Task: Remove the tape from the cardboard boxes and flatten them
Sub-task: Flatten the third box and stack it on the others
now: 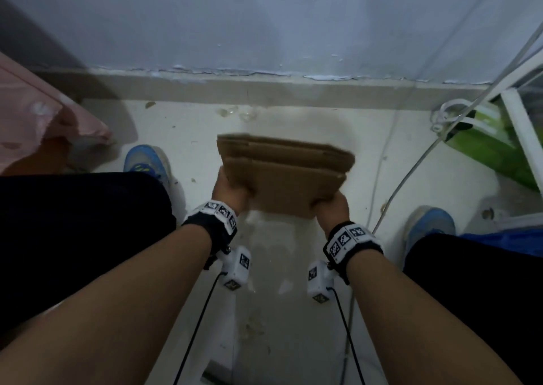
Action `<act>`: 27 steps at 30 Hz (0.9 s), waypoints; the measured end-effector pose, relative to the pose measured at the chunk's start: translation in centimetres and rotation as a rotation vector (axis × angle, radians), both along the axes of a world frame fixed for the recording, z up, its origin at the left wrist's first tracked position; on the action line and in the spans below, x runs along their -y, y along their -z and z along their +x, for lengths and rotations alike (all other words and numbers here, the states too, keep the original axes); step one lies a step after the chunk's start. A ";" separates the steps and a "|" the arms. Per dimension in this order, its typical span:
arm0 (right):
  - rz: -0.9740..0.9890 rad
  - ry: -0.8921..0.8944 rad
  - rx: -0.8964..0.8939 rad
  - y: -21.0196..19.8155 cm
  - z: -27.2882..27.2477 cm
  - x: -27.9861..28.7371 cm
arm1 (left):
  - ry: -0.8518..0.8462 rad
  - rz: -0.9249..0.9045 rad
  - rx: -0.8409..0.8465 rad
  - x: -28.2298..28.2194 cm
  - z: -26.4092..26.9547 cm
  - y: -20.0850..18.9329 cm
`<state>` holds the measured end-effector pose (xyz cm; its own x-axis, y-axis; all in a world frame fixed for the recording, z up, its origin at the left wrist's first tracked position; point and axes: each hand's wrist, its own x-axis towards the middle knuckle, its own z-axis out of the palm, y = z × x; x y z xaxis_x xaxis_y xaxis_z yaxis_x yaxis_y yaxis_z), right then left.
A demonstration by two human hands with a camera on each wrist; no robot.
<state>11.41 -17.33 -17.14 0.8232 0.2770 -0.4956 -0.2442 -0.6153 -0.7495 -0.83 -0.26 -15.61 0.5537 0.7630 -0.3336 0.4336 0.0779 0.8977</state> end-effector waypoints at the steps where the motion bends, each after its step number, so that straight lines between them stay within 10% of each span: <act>1: -0.028 -0.045 -0.010 0.6 -0.3 0.5 | 0.018 -0.004 -0.007 0.3 -0.6 1.1; 12: 0.046 0.044 0.049 -0.1 1.5 -1.3 | -0.065 0.018 -0.044 -1.3 1.5 0.1; 18: -0.065 -0.117 -0.015 1.9 0.2 1.5 | 0.120 0.057 -0.203 -1.2 -1.6 6.3; 27: -0.020 -0.013 0.049 1.0 1.1 0.2 | 0.023 0.051 -0.109 -0.7 0.7 1.5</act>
<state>12.50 -17.50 -18.19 0.8430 0.2783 -0.4604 -0.1993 -0.6334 -0.7477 -0.17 0.48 -17.11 0.5340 0.7679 -0.3538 0.5296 0.0225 0.8480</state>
